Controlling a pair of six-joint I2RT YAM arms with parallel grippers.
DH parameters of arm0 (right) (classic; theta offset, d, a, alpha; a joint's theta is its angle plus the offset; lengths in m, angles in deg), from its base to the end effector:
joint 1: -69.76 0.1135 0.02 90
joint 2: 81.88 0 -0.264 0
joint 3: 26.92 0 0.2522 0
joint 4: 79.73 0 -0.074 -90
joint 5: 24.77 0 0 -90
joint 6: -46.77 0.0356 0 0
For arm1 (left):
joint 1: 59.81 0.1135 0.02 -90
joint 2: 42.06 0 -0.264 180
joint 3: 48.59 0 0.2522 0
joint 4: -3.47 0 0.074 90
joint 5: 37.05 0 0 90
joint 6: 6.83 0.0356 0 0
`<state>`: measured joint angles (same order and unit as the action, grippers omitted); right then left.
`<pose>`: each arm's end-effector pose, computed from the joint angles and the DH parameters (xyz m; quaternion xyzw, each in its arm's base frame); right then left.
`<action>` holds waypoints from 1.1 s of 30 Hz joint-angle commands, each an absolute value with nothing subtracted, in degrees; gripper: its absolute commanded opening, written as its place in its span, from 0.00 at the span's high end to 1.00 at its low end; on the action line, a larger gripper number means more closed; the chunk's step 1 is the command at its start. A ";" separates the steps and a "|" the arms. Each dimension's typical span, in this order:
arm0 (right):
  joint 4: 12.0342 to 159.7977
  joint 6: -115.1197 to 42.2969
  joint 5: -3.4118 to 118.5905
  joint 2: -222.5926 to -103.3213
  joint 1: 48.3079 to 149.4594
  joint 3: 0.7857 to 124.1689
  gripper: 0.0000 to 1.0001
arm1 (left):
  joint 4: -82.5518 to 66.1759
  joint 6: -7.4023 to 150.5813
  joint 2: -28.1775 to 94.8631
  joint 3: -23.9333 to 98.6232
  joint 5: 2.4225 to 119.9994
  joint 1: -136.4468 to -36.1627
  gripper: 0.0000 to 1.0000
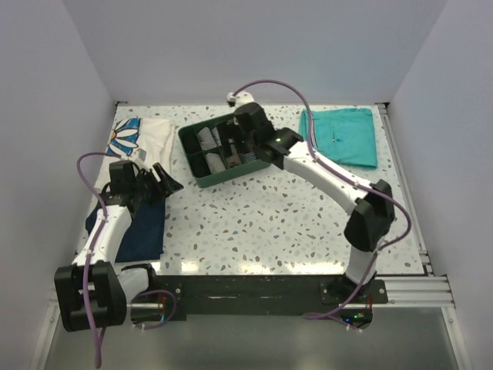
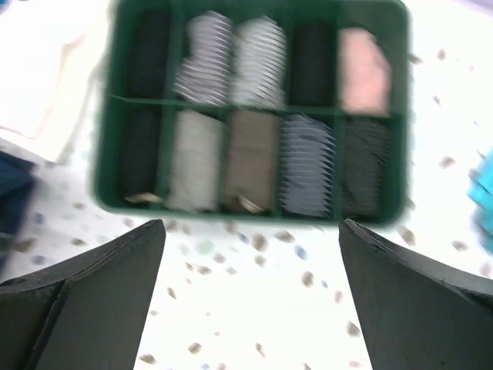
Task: Roll the underwear
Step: Move the storage box to the center of the board.
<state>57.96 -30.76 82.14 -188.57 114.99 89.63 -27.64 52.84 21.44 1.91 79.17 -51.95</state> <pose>0.3140 0.3019 0.3516 -0.1766 0.8518 0.1169 0.4792 0.2240 0.0151 0.2193 -0.2098 0.8765 -0.2788 0.3317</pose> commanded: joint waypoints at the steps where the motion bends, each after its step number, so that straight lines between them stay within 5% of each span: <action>1: 57.51 -28.82 84.74 -178.84 108.53 75.82 0.02 | -23.65 54.69 16.92 1.30 80.81 -51.54 0.30; 14: 58.74 -29.25 79.83 -151.84 89.37 43.81 0.01 | -29.80 55.22 7.15 7.96 63.87 -63.65 0.00; 25: 57.42 -25.47 79.65 -150.87 86.37 40.90 0.01 | -34.28 60.31 13.91 25.28 42.95 -79.39 0.00; 33: 57.42 -26.00 80.79 -151.05 85.05 39.14 0.01 | -37.19 66.72 29.64 41.98 13.32 -103.30 0.00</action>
<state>56.58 -27.15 80.13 -151.55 85.61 40.34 -35.77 61.48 23.85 34.84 30.67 -95.79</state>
